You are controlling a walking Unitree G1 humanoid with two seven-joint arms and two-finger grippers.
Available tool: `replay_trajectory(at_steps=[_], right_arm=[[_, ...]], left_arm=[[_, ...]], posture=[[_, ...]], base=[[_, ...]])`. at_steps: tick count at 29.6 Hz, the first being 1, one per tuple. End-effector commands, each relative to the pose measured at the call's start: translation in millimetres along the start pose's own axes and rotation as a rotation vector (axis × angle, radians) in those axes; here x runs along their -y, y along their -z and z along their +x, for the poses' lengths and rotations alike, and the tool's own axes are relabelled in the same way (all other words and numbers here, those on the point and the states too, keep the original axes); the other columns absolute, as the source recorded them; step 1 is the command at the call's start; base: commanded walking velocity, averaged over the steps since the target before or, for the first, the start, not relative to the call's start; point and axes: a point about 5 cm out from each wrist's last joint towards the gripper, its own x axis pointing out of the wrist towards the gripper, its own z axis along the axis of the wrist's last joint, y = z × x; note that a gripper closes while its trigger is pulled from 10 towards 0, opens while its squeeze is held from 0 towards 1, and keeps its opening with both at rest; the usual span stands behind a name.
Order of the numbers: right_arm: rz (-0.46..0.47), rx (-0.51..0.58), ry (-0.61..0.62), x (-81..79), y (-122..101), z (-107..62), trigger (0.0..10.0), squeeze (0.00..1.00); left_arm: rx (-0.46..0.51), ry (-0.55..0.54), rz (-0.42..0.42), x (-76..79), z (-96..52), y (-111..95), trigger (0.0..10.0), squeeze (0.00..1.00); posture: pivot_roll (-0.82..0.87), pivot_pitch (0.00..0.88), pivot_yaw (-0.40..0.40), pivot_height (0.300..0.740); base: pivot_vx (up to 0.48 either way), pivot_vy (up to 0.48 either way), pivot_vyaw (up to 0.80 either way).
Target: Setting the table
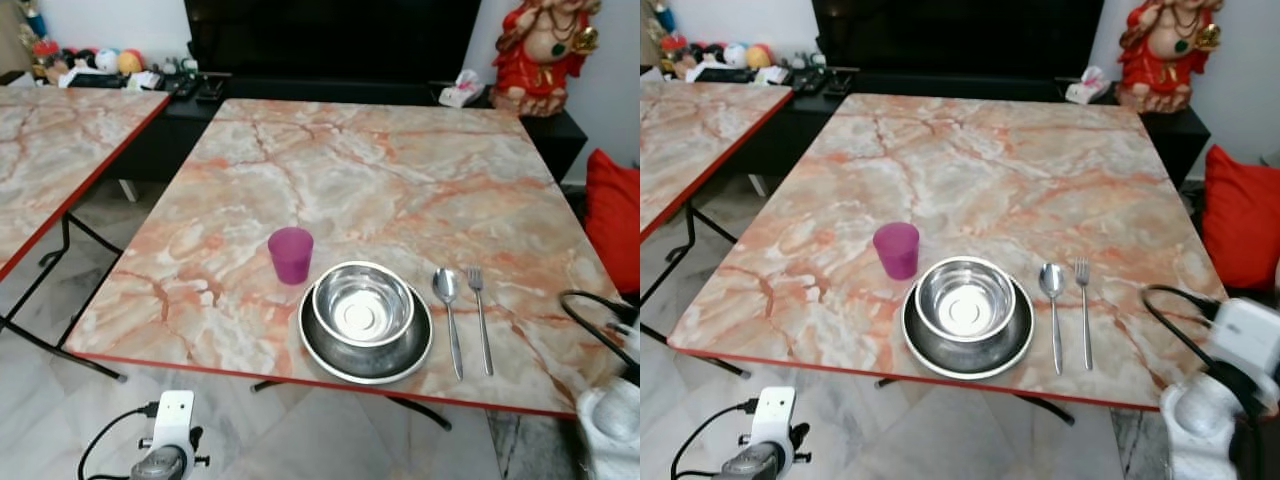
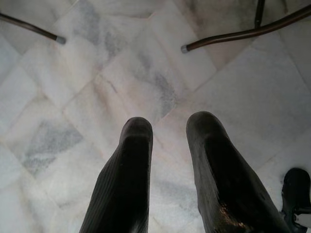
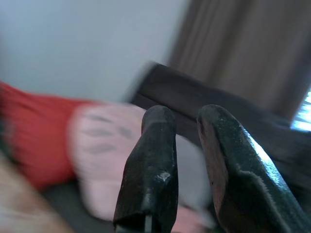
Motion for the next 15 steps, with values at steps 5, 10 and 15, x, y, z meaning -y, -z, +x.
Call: replay_trajectory(at_steps=[5,10,15], right_arm=[[-0.086,-0.33,0.075,13.3,47.6,-11.3,10.0,0.0],[-0.18,-0.387,0.058,26.4,64.0,-33.1,10.0,0.0],[-0.229,-0.509,0.007,27.4,83.8,-62.9,10.0,0.0]], left_arm=[[-0.016,0.001,0.003,0.4,-0.9,5.4,10.0,0.0],[-0.017,-0.001,0.001,-0.1,-1.0,5.8,10.0,0.0],[-0.018,0.0,0.003,0.1,-1.1,6.0,10.0,0.0]], posture=[[0.03,0.0,0.0,0.74],[0.02,0.0,-0.004,0.74],[0.02,0.0,-0.002,0.74]], base=[[0.0,0.0,0.0],[0.0,0.0,0.0],[0.0,0.0,0.0]])
